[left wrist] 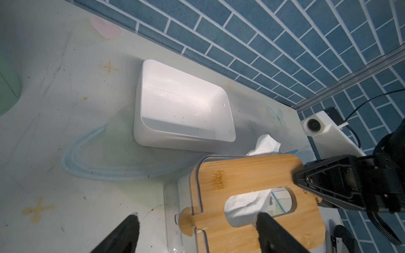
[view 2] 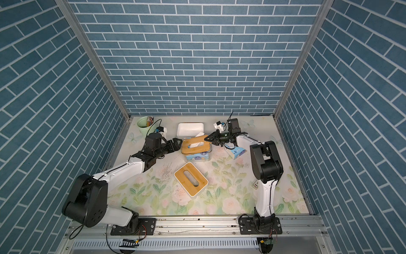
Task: Put the tissue paper into the tissue box
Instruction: Close the box lid on the tissue box.
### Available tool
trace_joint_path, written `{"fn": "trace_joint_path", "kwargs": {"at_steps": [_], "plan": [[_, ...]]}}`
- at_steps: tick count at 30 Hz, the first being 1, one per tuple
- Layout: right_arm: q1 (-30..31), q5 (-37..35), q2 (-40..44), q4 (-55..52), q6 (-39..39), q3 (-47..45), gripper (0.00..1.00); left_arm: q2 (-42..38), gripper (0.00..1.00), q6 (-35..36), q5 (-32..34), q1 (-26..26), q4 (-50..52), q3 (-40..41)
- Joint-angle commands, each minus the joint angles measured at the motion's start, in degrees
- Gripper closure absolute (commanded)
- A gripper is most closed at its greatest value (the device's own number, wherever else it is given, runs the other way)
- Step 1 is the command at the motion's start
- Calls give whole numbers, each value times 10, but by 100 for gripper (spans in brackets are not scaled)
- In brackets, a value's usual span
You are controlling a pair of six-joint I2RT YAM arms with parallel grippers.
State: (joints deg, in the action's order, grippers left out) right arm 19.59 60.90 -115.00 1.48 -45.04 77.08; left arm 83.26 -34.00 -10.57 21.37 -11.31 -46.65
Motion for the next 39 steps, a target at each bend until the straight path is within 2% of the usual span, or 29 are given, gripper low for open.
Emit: {"fn": "trace_joint_path", "kwargs": {"at_steps": [1, 8, 13, 28, 39], "plan": [[4, -4, 13, 11, 3, -7, 81, 16, 12, 6, -11, 9, -2, -19], [6, -7, 21, 26, -3, -14, 81, 55, 12, 22, -16, 30, 21, -49], [8, -7, 25, 36, -7, -19, 80, 80, 13, 35, 5, 45, 46, -66], [16, -4, 31, 52, -19, -15, 80, 143, 18, 77, 16, 62, 114, -120], [21, 0, 35, 56, -21, -10, 80, 163, 31, 82, 38, 62, 143, -142]]}}
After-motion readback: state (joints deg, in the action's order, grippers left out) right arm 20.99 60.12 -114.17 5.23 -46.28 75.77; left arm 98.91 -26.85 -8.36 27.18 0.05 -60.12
